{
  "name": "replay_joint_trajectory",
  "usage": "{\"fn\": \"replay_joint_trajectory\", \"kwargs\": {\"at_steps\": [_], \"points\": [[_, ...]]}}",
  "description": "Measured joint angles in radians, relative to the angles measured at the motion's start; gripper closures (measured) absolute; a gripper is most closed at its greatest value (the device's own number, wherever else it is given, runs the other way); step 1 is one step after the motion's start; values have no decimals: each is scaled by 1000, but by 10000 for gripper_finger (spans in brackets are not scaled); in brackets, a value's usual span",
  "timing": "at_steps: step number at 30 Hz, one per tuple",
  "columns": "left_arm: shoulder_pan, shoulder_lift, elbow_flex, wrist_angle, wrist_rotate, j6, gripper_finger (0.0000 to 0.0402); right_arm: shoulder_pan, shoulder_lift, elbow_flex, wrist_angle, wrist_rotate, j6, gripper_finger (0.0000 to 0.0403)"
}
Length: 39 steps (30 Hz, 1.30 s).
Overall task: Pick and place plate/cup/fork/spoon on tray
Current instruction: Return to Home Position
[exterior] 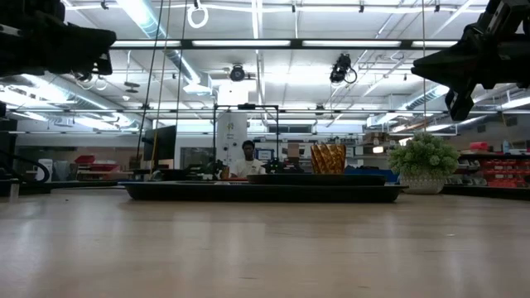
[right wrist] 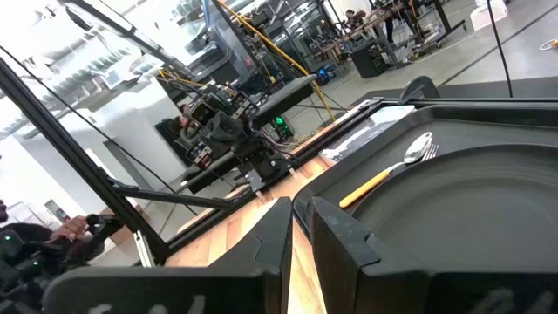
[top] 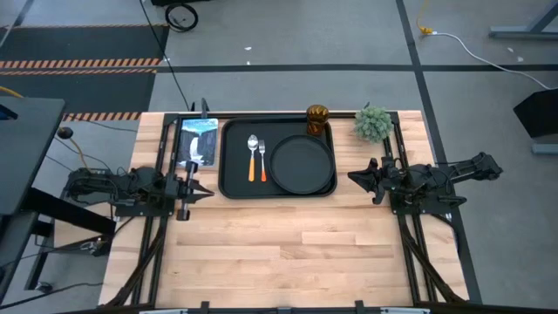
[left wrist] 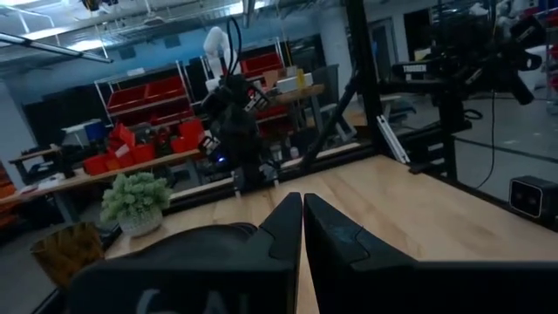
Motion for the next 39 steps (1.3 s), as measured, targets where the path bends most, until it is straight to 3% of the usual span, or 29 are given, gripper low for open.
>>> {"fn": "replay_joint_trajectory", "kwargs": {"at_steps": [8,39], "points": [[-44,15,0,11,-2,-1,379,0,0,0,0,0,0,353],[-44,14,0,17,-4,-1,379,0,0,0,0,0,0,353]]}}
